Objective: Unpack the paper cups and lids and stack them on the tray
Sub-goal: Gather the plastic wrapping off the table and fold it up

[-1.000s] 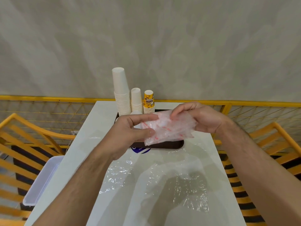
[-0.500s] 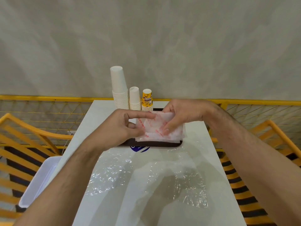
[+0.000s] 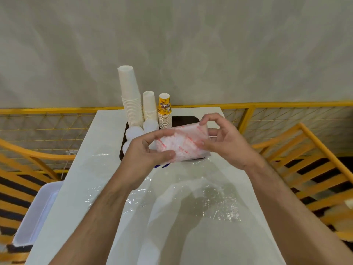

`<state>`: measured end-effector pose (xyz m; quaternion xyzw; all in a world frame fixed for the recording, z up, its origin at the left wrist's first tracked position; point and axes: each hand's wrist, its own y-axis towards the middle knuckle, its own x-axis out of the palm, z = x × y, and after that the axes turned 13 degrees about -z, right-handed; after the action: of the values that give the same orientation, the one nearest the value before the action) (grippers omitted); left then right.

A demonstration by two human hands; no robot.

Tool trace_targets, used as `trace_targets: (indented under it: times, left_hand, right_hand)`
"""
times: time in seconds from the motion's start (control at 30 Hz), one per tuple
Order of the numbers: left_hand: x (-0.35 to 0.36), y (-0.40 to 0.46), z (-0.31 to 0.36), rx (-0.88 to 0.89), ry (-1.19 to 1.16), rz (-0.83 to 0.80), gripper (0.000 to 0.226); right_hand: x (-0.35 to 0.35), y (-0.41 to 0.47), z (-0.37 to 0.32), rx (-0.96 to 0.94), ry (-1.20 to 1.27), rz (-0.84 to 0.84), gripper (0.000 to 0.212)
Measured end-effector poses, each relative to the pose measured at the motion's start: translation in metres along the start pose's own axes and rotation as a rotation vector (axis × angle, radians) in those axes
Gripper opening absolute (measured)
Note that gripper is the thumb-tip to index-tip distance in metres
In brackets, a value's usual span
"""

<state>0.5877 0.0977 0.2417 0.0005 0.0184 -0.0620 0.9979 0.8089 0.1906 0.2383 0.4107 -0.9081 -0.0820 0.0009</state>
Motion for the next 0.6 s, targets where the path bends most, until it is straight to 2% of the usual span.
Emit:
trace_targets:
  times: [0.07,0.17,0.33,0.6]
  left_hand:
    - [0.003,-0.001,-0.003,-0.012,-0.018,-0.058,0.051]
    - [0.010,-0.001,-0.012,-0.043,-0.023,-0.157,0.057]
    - [0.038,-0.001,-0.018,-0.077,0.025,-0.333,0.059]
    - [0.108,0.002,-0.037,-0.130,0.144,-0.523,0.068]
  right_hand:
    - [0.003,-0.015,0.008,-0.004,-0.061,0.060,0.031]
    - [0.003,-0.039,0.014,0.082,-0.035,0.107,0.045]
    - [-0.008,-0.085,0.021,0.219,0.020,0.092,0.054]
    - [-0.031,-0.178,0.035,0.312,0.038,0.203,0.058]
